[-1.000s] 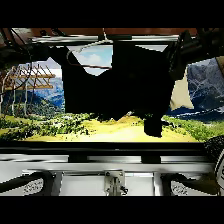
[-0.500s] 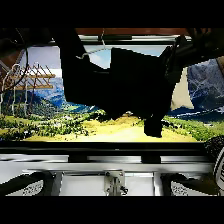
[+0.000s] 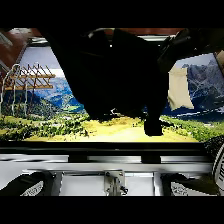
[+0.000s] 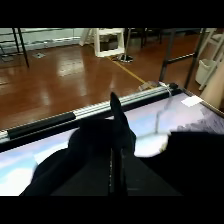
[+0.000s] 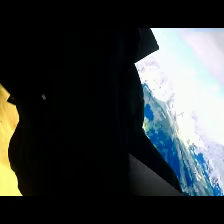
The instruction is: Fold the shirts.
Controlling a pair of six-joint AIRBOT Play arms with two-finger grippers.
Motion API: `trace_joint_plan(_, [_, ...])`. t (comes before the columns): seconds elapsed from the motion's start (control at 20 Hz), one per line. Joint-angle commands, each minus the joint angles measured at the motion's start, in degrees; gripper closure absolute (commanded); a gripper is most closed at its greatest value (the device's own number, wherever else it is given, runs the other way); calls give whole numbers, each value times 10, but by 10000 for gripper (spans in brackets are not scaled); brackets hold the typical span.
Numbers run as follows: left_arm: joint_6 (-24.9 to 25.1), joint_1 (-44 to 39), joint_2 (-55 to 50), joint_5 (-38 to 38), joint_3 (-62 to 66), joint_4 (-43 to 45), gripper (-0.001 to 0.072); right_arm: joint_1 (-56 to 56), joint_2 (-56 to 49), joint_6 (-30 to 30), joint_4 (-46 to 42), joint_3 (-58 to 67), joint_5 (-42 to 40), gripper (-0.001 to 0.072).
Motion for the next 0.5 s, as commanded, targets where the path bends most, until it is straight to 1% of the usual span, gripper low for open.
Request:
trace_joint_plan(0.0, [-11,-2,37,-98,2,1,647,0,-1,36,26,0,64,639])
trace_joint_plan(0.1, [-30,-2,34,-157,0,13,647,0,2,36,53,0,90,639])
trace_joint_plan(0.2, [-34,-2,29,-201,-15,17,647,0,7,36,71,1,109,638])
trace_joint_plan(0.45, [-29,-3,20,-197,-102,17,645,1,37,33,80,1,110,639])
